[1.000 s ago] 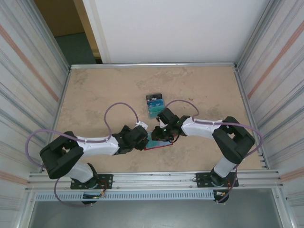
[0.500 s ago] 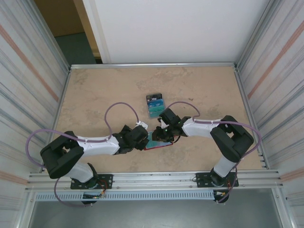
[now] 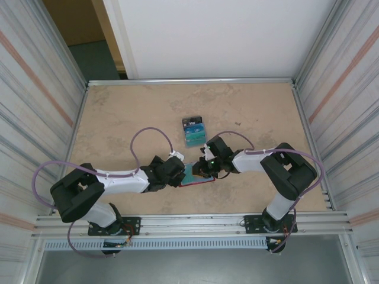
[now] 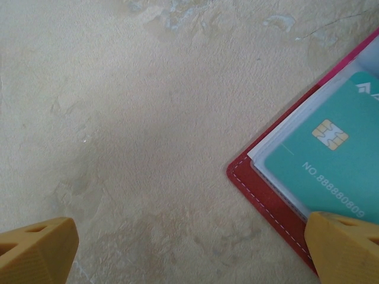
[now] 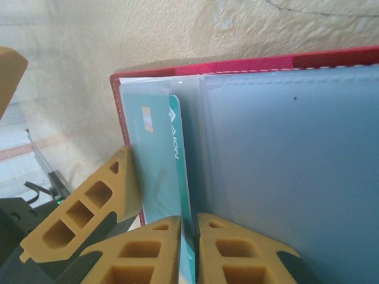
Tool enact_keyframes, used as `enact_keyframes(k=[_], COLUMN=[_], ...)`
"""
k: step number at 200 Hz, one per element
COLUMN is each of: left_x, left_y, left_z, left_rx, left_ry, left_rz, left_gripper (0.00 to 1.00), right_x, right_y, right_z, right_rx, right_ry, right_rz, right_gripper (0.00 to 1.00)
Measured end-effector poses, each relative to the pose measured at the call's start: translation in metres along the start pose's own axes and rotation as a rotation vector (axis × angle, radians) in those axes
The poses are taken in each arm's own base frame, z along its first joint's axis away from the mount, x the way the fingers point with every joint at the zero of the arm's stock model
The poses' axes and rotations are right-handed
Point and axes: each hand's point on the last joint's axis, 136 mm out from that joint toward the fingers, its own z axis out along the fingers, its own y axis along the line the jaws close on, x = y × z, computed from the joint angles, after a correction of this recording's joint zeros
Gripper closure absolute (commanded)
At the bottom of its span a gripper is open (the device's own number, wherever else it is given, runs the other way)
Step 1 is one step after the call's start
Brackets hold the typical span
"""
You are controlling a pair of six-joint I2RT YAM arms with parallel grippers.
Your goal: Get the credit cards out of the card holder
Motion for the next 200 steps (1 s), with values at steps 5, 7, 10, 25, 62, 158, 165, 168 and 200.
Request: enact_keyframes(k=[5,7,10,25,62,158,165,168,200], left_x=[0.0,0.0,0.0001,0.0001,0.0,-0.0003,-0.0003,-0.0001,-0.0003], left_y=[0.0002,0.0003,0.0004,0.0004,0.0009,0.0012,0.0012,0.0013,0.0013], left_z=[0.0,0.0,0.0,0.0,0.0,-0.0003,-0.0003,-0.0003,-0.0004], left_rx=[-0.001,-0.002,-0.002,-0.002,-0.005,-0.007,-0.007,-0.007,-0.007], left_ry=[0.0,0.0,0.0,0.0,0.0,0.001,0.002,0.003,0.003], left_rz=[0.0,0.0,0.0,0.0,0.001,0.001,0.002,0.002,0.002], left_gripper=[0.01,0.01,0.01,0.01,0.01,0.01,0.01,0.01,0.01], right_x=[-0.0001,0.0,0.0005,0.0007,-0.0013,-0.0042,-0.004,-0.0039,-0.0032], right_y=[0.0002,0.0002,0.0006,0.0013,0.003,-0.0039,-0.0044,-0.0046,-0.0062], right_z=[-0.0003,-0.0004,-0.0004,-0.0005,-0.002,-0.0048,-0.0049,-0.005,-0.0059], right_rx=[-0.007,-0.009,-0.013,-0.024,-0.048,-0.043,-0.04,-0.039,-0.028], right_ry=[0.001,0.001,0.003,0.004,0.001,-0.007,-0.007,-0.006,-0.005], right_rz=[0.001,0.002,0.003,0.01,0.01,0.024,0.023,0.022,0.008], right_gripper=[0.89,0.9,0.9,0.92,0.95,0.97,0.97,0.97,0.96])
